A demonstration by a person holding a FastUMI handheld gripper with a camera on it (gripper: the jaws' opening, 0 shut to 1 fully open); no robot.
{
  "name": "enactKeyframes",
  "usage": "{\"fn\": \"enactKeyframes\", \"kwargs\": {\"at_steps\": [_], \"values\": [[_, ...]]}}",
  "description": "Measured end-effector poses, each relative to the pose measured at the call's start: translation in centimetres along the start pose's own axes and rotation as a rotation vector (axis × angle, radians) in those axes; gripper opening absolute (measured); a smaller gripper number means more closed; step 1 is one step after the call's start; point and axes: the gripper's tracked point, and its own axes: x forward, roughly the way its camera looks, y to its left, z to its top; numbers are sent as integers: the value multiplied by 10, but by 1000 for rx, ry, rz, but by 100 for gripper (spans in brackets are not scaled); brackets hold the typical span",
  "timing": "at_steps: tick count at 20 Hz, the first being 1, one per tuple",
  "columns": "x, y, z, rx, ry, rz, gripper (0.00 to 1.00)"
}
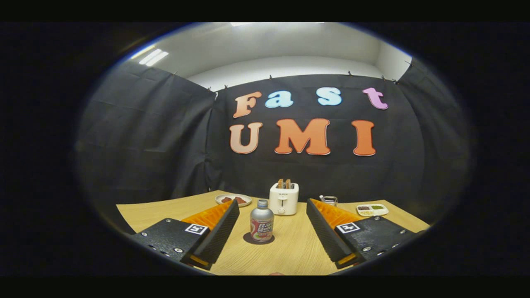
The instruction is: Take the bottle from table, then pour the juice into the cup, finally place the bottle on the coaster
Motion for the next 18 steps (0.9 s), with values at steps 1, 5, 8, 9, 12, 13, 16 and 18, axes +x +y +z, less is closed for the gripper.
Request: {"fn": "enactKeyframes", "kwargs": {"at_steps": [1,5,8,9,12,13,16,18], "values": [[0,1,4,-2,-9,2,97],[0,3,18,-27,-37,-1,97],[-3,1,26,-43,-72,-28,97],[-3,1,27,-45,-76,-33,97],[-2,1,28,-39,-77,-34,97],[-2,0,27,-35,-77,-36,97],[-4,-5,30,-42,-86,-51,97],[-4,-7,30,-41,-88,-54,97]]}}
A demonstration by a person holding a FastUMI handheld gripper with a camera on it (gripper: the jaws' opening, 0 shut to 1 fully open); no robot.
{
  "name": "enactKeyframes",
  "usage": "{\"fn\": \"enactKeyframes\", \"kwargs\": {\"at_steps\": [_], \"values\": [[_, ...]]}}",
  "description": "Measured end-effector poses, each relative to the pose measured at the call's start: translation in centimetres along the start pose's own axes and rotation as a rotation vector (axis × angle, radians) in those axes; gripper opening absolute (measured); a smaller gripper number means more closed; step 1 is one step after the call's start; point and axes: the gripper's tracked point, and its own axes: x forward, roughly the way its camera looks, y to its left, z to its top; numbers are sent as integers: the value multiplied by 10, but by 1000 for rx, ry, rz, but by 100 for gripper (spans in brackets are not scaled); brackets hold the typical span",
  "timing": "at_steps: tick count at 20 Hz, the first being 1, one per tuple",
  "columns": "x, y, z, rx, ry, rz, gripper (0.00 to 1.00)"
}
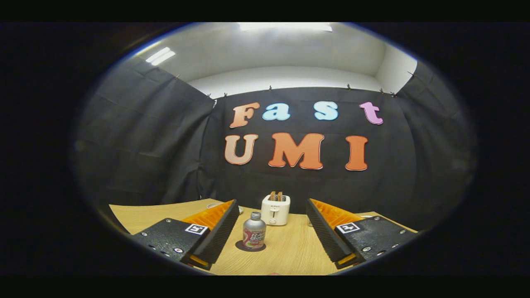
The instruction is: Take the bottle from table, then pour the juice into the cup, finally place the bottle on the coaster
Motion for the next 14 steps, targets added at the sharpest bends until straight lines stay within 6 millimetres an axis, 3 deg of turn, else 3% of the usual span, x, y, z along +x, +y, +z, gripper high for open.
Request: {"fn": "enactKeyframes", "kwargs": {"at_steps": [14], "values": [[1,-3,-3,19,-8,-8,97]]}}
